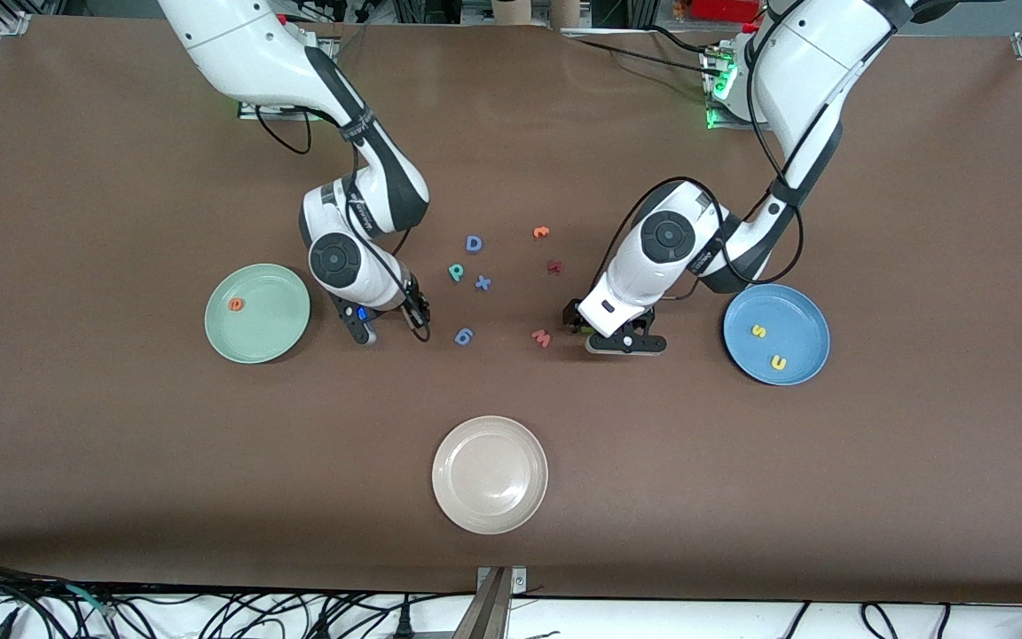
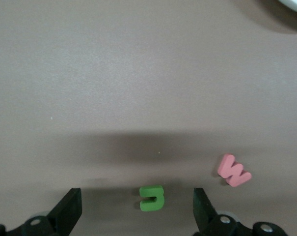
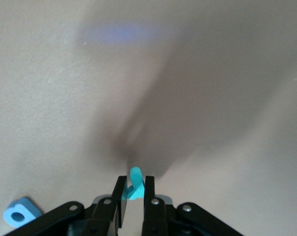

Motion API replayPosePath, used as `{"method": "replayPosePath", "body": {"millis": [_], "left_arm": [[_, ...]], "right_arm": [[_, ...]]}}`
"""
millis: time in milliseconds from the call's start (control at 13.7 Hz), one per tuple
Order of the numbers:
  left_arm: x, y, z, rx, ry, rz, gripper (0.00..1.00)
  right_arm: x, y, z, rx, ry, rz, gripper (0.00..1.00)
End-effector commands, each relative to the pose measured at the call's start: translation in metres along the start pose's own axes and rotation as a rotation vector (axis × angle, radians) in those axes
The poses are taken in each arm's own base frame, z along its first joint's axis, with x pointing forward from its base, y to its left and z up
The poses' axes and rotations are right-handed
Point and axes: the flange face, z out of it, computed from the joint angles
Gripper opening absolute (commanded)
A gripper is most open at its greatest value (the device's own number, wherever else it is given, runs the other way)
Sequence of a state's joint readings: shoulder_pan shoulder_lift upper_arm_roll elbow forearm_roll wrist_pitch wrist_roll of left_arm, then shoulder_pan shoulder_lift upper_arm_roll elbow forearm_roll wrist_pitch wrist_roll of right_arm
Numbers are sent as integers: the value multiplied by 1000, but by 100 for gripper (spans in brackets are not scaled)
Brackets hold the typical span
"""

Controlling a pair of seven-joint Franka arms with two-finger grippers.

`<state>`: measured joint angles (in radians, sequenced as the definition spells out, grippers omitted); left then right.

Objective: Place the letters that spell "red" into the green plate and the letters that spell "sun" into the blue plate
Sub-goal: 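Lift the teal r with the right gripper while the left gripper grasps the green u, then drop the r on the green plate while the left gripper lifts the green u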

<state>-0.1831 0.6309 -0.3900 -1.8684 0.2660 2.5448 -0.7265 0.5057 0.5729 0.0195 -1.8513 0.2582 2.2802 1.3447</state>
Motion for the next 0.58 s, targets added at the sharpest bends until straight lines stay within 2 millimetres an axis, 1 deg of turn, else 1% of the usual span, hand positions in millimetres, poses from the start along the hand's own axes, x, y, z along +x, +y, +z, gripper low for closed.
{"method": "replayPosePath", "body": {"millis": [0,146,219,292,365,511], "left_arm": [[-11,14,10,40,40,2,100],[-14,15,17,68,61,1,100],[-19,21,21,75,64,8,100],[-21,22,24,77,61,8,100],[-21,21,29,80,55,9,100],[-23,25,32,80,52,16,100]], "right_arm": [[19,22,-54,-53,-27,-46,4],[49,38,-84,-93,-40,-89,4],[68,49,-97,-114,-51,-119,4],[90,58,-112,-129,-63,-152,4],[106,67,-120,-148,-79,-193,4],[150,87,-129,-155,-92,-251,4]]}}
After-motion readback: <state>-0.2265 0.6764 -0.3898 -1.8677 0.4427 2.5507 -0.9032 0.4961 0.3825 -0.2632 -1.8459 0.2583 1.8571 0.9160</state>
